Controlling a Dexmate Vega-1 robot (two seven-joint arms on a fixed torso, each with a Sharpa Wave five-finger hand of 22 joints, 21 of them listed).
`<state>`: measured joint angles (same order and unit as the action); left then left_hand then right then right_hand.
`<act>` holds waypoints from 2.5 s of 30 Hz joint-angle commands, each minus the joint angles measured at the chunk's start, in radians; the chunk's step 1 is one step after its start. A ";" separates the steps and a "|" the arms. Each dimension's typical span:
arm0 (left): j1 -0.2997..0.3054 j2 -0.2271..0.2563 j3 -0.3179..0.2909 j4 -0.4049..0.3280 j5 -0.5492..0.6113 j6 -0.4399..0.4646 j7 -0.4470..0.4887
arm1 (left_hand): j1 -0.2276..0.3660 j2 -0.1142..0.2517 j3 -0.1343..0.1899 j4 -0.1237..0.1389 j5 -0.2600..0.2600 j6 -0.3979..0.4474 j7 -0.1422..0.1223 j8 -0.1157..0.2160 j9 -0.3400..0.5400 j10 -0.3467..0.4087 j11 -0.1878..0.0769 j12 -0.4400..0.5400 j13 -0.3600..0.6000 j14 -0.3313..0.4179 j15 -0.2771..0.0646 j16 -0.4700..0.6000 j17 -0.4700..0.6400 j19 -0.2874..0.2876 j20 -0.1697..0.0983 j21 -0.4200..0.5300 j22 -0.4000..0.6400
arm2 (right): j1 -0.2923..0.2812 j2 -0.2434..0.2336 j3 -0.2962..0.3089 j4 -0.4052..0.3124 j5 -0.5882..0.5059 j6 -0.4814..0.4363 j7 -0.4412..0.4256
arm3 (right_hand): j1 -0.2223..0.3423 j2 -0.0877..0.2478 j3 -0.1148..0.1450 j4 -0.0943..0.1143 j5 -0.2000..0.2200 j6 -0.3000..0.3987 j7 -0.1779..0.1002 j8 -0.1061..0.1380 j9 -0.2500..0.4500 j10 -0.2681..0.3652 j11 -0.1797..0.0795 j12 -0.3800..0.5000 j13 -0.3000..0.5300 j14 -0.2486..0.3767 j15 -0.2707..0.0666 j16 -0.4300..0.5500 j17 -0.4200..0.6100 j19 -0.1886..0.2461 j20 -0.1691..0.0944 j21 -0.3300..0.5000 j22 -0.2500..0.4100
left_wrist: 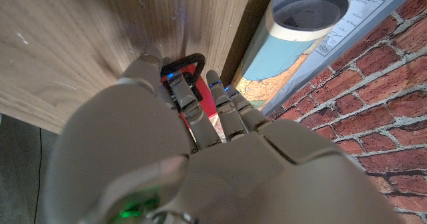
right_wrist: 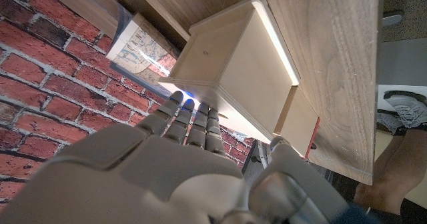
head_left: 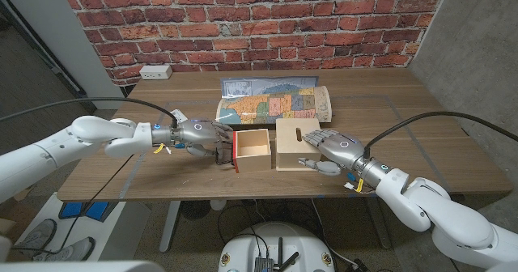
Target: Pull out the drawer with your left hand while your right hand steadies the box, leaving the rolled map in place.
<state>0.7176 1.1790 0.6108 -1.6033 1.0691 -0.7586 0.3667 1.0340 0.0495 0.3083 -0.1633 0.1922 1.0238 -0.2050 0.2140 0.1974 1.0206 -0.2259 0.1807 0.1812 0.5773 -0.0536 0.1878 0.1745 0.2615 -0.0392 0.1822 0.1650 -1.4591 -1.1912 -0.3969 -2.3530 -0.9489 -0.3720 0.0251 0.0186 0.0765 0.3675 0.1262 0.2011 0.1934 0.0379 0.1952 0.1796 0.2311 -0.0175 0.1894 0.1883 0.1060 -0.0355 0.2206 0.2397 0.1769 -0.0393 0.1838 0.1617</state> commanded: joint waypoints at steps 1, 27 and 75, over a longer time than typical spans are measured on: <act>-0.003 0.002 -0.004 0.005 -0.012 -0.008 -0.021 | -0.020 -0.020 -0.017 0.002 -0.002 -0.033 -0.001 -0.009 0.005 -0.040 0.001 -0.006 0.002 -0.002 -0.165 -0.003 0.003 0.004 -0.092 0.005 0.004 | 0.007 0.009 -0.002 0.003 -0.007 0.005 0.005 | 0.002 0.042 -0.001 0.003 0.003 0.002 -0.003 0.001 0.005 0.001 -0.002 0.004 0.004 -0.002 -0.016 0.001 0.002 0.007 -0.073 0.004 0.005; -0.024 0.011 -0.048 0.031 -0.111 -0.088 -0.088 | -0.131 -0.034 -0.038 0.031 0.000 -0.104 -0.003 -0.009 -0.001 -0.151 0.002 0.001 0.003 -0.011 -0.165 -0.008 0.001 0.002 -0.083 0.009 0.005 | 0.032 0.024 0.010 -0.013 0.006 0.033 0.009 | 0.014 0.043 0.001 -0.011 0.003 -0.002 -0.007 -0.001 0.005 -0.001 -0.002 0.004 0.004 -0.004 -0.016 0.000 0.001 0.010 -0.067 0.005 0.005; 0.193 0.104 -0.249 -0.091 -0.255 0.090 -0.072 | -0.216 0.014 -0.004 0.044 -0.005 -0.118 -0.005 -0.009 -0.007 -0.181 0.003 0.003 0.003 0.007 -0.164 -0.005 0.002 0.038 -0.089 0.015 0.006 | 0.080 0.127 0.065 -0.012 0.084 0.076 -0.059 | 0.026 0.049 0.005 -0.028 0.001 -0.006 -0.015 -0.001 0.005 0.000 -0.008 0.005 0.004 0.000 -0.017 0.005 0.002 0.025 -0.050 0.007 0.005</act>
<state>0.8260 1.2403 0.4287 -1.6568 0.8646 -0.7365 0.2741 0.8305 0.0594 0.2931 -0.1189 0.1883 0.9123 -0.2071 0.2050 0.1907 0.8483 -0.2250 0.1808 0.1815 0.5772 -0.0536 0.1808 0.1749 0.2884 -0.0411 0.1899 0.1703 -1.4182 -1.0994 -0.3258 -2.3756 -0.8992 -0.3058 -0.0332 0.0346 0.0844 0.3713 0.1068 0.2011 0.1871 0.0273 0.1927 0.1813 0.2266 -0.0234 0.1954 0.1906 0.1061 -0.0355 0.2206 0.2392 0.1967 -0.0412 0.1838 0.1617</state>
